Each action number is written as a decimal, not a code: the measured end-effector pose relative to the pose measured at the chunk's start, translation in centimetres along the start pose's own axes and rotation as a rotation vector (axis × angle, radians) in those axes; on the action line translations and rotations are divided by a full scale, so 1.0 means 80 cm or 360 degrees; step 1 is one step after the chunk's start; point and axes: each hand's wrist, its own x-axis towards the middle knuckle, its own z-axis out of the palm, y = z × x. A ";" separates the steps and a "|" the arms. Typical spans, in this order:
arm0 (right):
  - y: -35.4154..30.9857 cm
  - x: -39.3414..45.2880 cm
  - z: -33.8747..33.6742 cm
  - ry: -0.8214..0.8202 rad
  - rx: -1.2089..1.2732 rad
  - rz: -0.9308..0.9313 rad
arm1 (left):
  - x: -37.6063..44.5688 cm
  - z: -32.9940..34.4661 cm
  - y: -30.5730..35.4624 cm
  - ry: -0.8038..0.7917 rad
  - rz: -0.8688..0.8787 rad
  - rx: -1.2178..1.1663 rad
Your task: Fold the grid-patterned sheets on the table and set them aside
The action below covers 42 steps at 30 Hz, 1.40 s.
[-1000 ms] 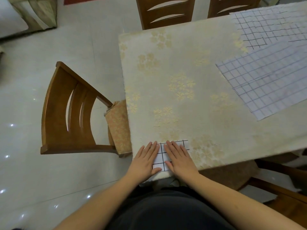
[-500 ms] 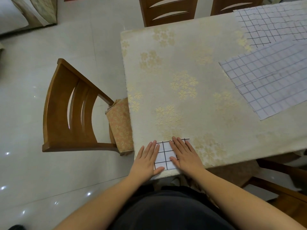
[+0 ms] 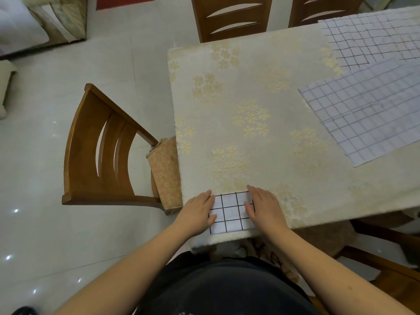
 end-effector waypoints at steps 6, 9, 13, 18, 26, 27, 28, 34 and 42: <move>-0.023 -0.005 -0.049 -0.0103 0.0100 -0.0011 | -0.015 -0.078 -0.002 0.0237 -0.0351 -0.0299; -0.041 -0.011 -0.065 -0.0144 -0.0017 -0.0093 | -0.040 -0.095 0.002 0.0237 -0.0423 -0.0242; -0.064 -0.015 -0.066 -0.0243 -0.0200 -0.0210 | -0.075 -0.091 0.007 0.0193 -0.0485 0.0028; -0.099 -0.020 -0.060 -0.0325 -0.0252 -0.0337 | -0.121 -0.067 0.010 0.0101 -0.0618 -0.0021; -0.150 -0.027 -0.049 -0.0420 -0.0347 -0.0475 | -0.169 -0.053 -0.006 0.0116 -0.0724 -0.0142; -0.157 -0.029 -0.047 -0.0426 -0.0356 -0.0485 | -0.174 -0.051 -0.013 0.0117 -0.0721 -0.0169; -0.163 -0.030 -0.047 -0.0430 -0.0365 -0.0500 | -0.179 -0.047 -0.020 0.0111 -0.0724 -0.0197; -0.228 -0.043 -0.038 -0.0456 -0.0368 -0.0600 | -0.221 -0.026 -0.068 0.0178 -0.0723 -0.0272; -0.389 -0.074 0.022 -0.0446 -0.0392 -0.0682 | -0.331 0.006 -0.173 0.0237 -0.0688 -0.0238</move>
